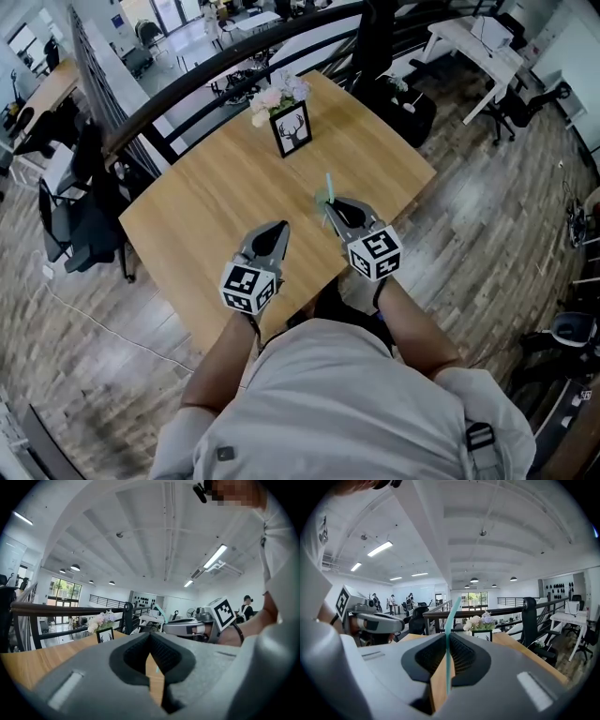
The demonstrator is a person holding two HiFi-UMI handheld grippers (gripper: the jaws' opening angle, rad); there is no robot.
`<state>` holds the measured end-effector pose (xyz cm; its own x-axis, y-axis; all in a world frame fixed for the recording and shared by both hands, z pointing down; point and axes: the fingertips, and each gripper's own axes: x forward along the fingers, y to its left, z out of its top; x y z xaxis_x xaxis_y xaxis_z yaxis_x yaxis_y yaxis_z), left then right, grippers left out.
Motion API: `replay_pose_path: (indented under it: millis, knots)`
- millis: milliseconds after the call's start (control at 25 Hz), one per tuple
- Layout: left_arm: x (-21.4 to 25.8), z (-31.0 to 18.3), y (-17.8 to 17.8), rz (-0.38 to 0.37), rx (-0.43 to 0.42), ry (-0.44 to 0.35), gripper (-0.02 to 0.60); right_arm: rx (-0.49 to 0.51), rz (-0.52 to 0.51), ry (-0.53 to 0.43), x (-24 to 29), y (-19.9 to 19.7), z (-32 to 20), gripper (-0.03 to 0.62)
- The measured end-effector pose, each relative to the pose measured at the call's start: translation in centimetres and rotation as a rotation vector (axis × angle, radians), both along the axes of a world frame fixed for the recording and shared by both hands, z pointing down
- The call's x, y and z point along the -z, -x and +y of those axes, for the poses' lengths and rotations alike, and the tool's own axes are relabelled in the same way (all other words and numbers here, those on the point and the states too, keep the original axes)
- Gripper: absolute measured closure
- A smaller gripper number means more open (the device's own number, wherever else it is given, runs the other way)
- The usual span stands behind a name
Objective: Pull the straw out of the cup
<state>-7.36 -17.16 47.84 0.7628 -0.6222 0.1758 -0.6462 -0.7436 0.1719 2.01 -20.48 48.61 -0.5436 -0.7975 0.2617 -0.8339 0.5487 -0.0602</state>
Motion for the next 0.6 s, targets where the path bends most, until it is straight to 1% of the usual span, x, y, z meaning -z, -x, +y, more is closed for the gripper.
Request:
replay_pose_path:
  millis: [120,280,440,600]
  knots:
    - [0.1,1.0,0.2,0.007,-0.011,0.0,0.577,-0.008,0.0,-0.008,0.8,0.0,1.9,0.557]
    - [0.4,2.2,-0.6,0.009,-0.02,-0.003,0.577,-0.02,0.0,-0.019,1.7,-1.2,3.8,0.557]
    - [0.6,3.1,-1.4,0.011,-0.005,-0.003,0.577,-0.021,-0.009,-0.027,2.4,-2.7,5.2,0.557]
    - [0.6,4.5,-2.6,-0.002,0.02,-0.002,0.577,0.002,-0.01,-0.046,3.0,-4.4,7.0,0.557]
